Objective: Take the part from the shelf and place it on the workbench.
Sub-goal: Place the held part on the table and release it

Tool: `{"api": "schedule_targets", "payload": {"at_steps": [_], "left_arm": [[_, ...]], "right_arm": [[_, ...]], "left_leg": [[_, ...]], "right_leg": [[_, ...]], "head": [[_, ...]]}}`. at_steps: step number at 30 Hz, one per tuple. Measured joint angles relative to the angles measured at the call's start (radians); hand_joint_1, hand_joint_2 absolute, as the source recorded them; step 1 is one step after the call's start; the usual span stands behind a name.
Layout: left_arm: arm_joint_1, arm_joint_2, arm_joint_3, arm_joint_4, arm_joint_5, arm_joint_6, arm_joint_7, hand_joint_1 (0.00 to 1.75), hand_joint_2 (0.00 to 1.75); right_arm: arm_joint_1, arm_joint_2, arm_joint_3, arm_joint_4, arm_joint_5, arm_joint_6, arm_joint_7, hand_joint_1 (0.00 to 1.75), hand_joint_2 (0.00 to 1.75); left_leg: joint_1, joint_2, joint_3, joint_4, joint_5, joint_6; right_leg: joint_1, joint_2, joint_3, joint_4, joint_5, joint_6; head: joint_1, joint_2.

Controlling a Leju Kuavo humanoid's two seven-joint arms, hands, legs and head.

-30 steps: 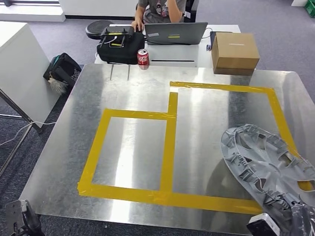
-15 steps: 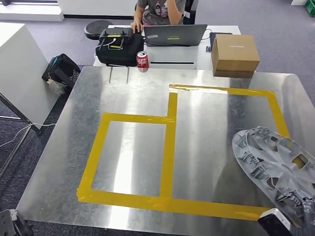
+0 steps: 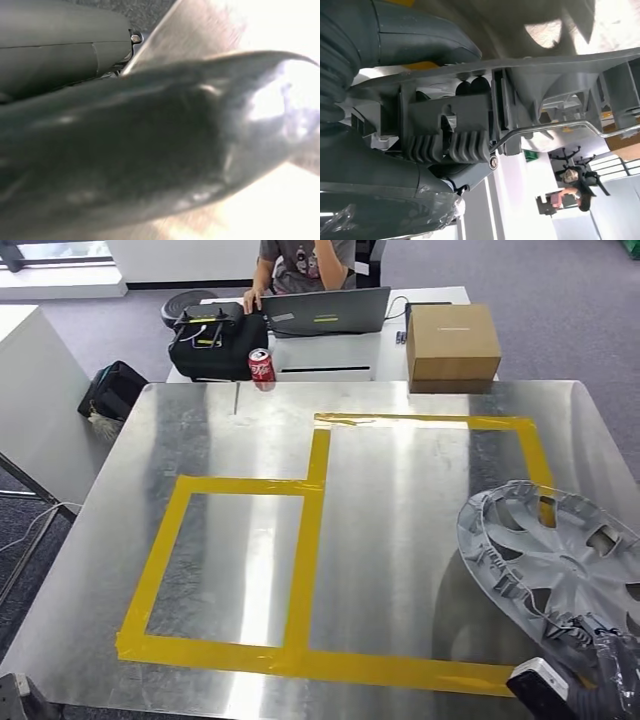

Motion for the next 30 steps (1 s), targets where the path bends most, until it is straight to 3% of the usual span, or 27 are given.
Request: {"api": "schedule_targets", "payload": {"at_steps": [3,4,5,6,9,11,13,15,18,19,20,21,23,25,28,30], "left_arm": [[-0.002,-0.001,0.005,0.002,-0.002,0.000,-0.001,0.00,0.00],[-0.002,-0.001,0.007,0.003,-0.002,0.000,-0.003,0.00,0.00],[-0.003,-0.001,0.009,0.003,-0.002,0.000,-0.005,0.00,0.00],[-0.003,-0.001,0.010,0.003,-0.003,0.000,-0.008,0.00,0.00],[-0.008,-0.001,0.013,0.003,-0.003,-0.002,-0.017,0.00,0.00],[-0.009,0.000,0.014,0.002,-0.003,-0.002,-0.018,0.00,0.00],[-0.009,-0.001,0.015,0.002,-0.004,-0.002,-0.017,0.00,0.00],[-0.009,-0.004,0.015,0.002,-0.004,-0.002,-0.017,0.00,0.00],[-0.009,-0.007,0.016,0.004,-0.004,-0.002,-0.018,0.00,0.00],[-0.009,-0.008,0.016,0.005,-0.004,-0.002,-0.018,0.00,0.00],[-0.009,-0.009,0.016,0.007,-0.004,-0.002,-0.018,0.00,0.00],[-0.009,-0.010,0.016,0.009,-0.004,-0.002,-0.018,0.00,0.00],[-0.009,-0.011,0.016,0.011,-0.004,-0.001,-0.018,0.00,0.00],[-0.009,-0.009,0.018,0.013,-0.004,-0.001,-0.017,0.00,0.00],[-0.009,-0.007,0.019,0.014,-0.003,0.000,-0.017,0.00,0.00],[-0.009,-0.007,0.019,0.014,-0.002,0.000,-0.017,0.00,0.00]], "right_arm": [[-0.010,0.000,0.006,0.002,0.004,-0.003,-0.004,1.75,1.75],[-0.015,0.000,0.008,0.003,0.005,-0.003,-0.004,1.75,1.75],[-0.019,0.000,0.012,0.005,0.006,-0.004,-0.003,1.75,1.75],[-0.024,0.000,0.016,0.008,0.008,-0.005,-0.002,1.75,1.75],[-0.037,-0.001,0.029,0.015,0.010,-0.006,-0.001,1.75,1.75],[-0.043,-0.002,0.035,0.021,0.011,-0.007,0.000,1.75,1.75],[-0.045,-0.003,0.042,0.026,0.011,-0.007,0.000,1.75,1.75],[-0.046,-0.005,0.049,0.029,0.010,-0.007,0.001,1.75,1.75],[-0.048,-0.009,0.061,0.037,0.010,-0.009,0.005,1.75,1.75],[-0.049,-0.010,0.065,0.040,0.010,-0.011,0.006,1.75,1.75],[-0.052,-0.011,0.069,0.043,0.010,-0.014,0.006,1.75,1.75],[-0.055,-0.012,0.073,0.046,0.011,-0.016,0.006,1.75,1.75],[-0.063,-0.014,0.081,0.050,0.013,-0.024,0.005,1.75,1.75],[-0.072,-0.016,0.089,0.056,0.016,-0.033,0.004,1.75,1.75],[-0.082,-0.021,0.101,0.063,0.021,-0.043,0.003,1.75,1.75],[-0.086,-0.023,0.105,0.065,0.023,-0.047,0.003,1.75,1.75]], "left_leg": [[-0.013,0.000,-0.108,0.206,-0.096,0.016],[-0.018,0.000,-0.137,0.256,-0.107,0.024],[-0.024,0.000,-0.148,0.269,-0.098,0.034],[-0.032,-0.001,-0.140,0.243,-0.072,0.046],[-0.060,-0.013,-0.053,0.054,0.020,0.090],[-0.073,-0.017,-0.022,-0.011,0.034,0.101],[-0.071,-0.013,-0.016,-0.029,0.044,0.100],[-0.065,-0.009,-0.010,-0.047,0.063,0.106],[-0.061,-0.008,-0.008,-0.054,0.076,0.109],[-0.061,-0.008,-0.009,-0.054,0.077,0.108],[-0.060,-0.009,-0.009,-0.053,0.077,0.107],[-0.059,-0.009,-0.008,-0.053,0.077,0.105],[-0.055,-0.010,-0.008,-0.046,0.074,0.096],[-0.057,-0.012,-0.007,-0.036,0.065,0.084],[-0.058,-0.013,-0.006,-0.034,0.059,0.072],[-0.055,-0.011,-0.018,-0.008,0.039,0.061]], "right_leg": [[0.014,0.000,-0.004,-0.003,0.007,-0.014],[0.019,0.000,-0.006,-0.003,0.007,-0.016],[0.023,0.000,-0.005,-0.003,0.007,-0.018],[0.027,0.000,-0.004,-0.004,0.006,-0.019],[0.032,-0.001,0.000,-0.007,0.003,-0.016],[0.032,-0.003,-0.003,-0.012,0.000,-0.008],[0.031,-0.006,0.000,-0.017,0.000,0.004],[0.032,-0.004,-0.010,0.013,-0.020,0.013],[0.033,0.001,-0.083,0.172,-0.111,0.021],[0.033,0.001,-0.104,0.216,-0.128,0.024],[0.032,0.000,-0.111,0.229,-0.126,0.027],[0.032,0.000,-0.100,0.204,-0.106,0.030],[0.028,-0.008,-0.034,0.077,-0.042,0.037],[0.027,-0.015,0.011,-0.014,-0.005,0.028],[0.031,-0.011,0.012,-0.024,0.004,-0.007],[0.031,-0.009,0.016,-0.026,0.009,-0.021]], "head": [[-0.007,0.000],[-0.007,0.000],[-0.007,0.000],[-0.007,0.000],[-0.007,0.000],[-0.007,0.000],[-0.006,0.000],[-0.005,0.000],[-0.001,0.000],[-0.001,0.000],[-0.001,0.000],[0.000,0.000],[0.000,0.000],[-0.001,0.000],[-0.006,0.000],[-0.009,0.000]]}}
